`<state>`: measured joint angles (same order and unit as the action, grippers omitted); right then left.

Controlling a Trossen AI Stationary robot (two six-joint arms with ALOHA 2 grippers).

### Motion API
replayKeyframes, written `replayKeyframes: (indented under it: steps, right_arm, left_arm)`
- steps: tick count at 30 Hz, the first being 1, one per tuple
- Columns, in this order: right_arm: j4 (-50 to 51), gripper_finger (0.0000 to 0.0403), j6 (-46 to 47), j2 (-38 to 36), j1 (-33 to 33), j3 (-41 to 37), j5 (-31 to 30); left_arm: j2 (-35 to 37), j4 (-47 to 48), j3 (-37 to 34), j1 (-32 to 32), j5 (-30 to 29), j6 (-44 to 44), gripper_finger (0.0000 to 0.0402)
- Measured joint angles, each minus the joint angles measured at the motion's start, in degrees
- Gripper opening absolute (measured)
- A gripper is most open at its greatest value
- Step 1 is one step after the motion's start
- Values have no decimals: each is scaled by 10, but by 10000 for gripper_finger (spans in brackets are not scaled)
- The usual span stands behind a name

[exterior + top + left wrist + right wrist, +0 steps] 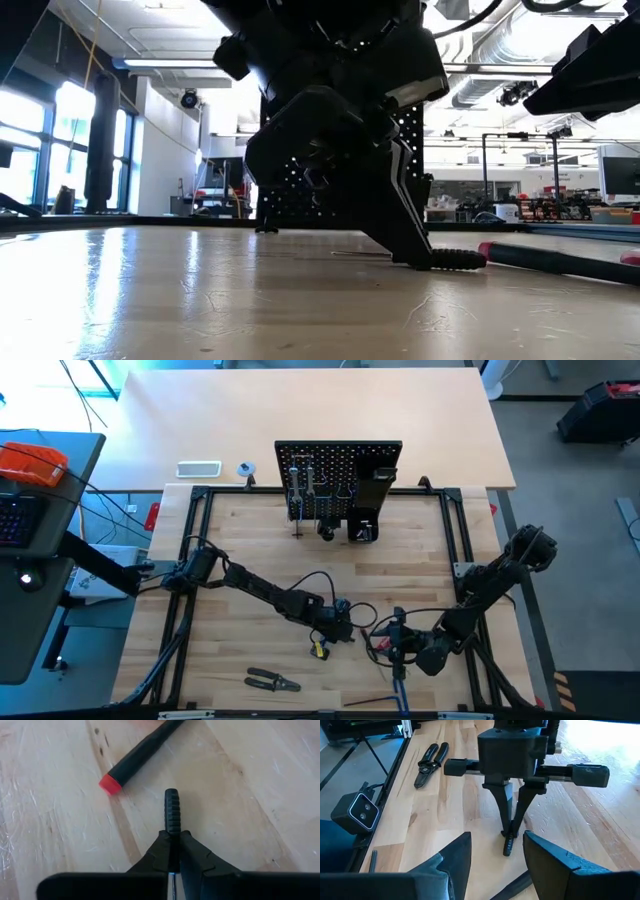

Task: Hang tools onto peg board
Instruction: Put the black screwdriver into the bottom peg board bin

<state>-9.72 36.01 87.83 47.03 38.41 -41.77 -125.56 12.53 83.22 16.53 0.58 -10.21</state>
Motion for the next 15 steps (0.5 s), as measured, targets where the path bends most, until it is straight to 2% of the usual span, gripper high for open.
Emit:
replayKeyframes:
  steps: [15]
  right_arm:
    - [6,174,-12,0,0,0,-16]
  left_arm:
    - [-1,78,62,9,-23,-22,10]
